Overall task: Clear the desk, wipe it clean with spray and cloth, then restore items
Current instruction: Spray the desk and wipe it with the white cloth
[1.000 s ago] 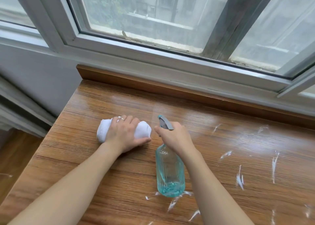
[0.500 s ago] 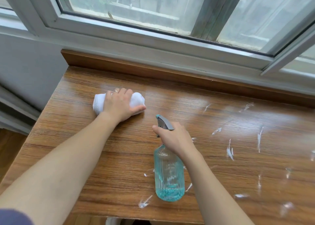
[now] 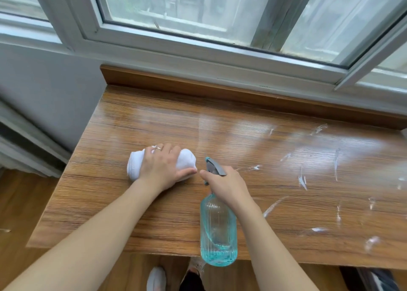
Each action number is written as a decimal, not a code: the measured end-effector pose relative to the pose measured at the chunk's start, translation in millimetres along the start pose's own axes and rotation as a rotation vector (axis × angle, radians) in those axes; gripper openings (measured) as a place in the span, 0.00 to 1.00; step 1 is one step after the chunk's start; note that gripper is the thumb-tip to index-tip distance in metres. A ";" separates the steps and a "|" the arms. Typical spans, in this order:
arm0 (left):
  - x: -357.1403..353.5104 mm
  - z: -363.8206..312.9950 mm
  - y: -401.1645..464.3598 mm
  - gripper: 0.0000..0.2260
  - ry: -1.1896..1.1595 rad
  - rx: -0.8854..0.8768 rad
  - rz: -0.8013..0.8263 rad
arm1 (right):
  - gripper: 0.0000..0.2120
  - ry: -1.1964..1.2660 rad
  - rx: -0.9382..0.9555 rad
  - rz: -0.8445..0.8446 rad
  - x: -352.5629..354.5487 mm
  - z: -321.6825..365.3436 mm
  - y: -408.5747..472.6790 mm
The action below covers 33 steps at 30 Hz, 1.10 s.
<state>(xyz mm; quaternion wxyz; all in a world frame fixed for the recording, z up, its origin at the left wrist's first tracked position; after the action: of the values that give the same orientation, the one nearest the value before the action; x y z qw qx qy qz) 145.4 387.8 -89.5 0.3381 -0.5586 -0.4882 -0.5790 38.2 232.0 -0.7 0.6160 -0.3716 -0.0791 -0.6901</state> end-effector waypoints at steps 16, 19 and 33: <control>8.0 -2.4 55.8 0.40 0.084 0.038 0.244 | 0.16 -0.071 -0.090 0.058 -42.8 -27.5 -66.3; 13.2 -1.5 44.1 0.39 0.071 0.046 0.243 | 0.16 -0.085 -0.094 0.029 -43.2 -28.5 -70.4; 12.0 -11.7 -82.3 0.36 -0.042 -0.129 -0.038 | 0.15 -0.017 -0.123 -0.108 -28.4 -25.8 -65.1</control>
<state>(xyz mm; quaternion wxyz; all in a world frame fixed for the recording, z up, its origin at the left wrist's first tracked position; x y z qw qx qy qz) 62.8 402.8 -92.1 0.2799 -0.5820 -0.4674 -0.6037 -32.7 254.8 -13.7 0.5530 -0.4097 -0.0616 -0.7229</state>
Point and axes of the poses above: each hand's wrist, its own y-axis towards the middle knuckle, its own x-axis out of the back of the hand, z = x × y, the point moved 2 cm from there along y, towards the middle knuckle, and after that the axes turned 13 degrees about x, right-handed, at the moved point
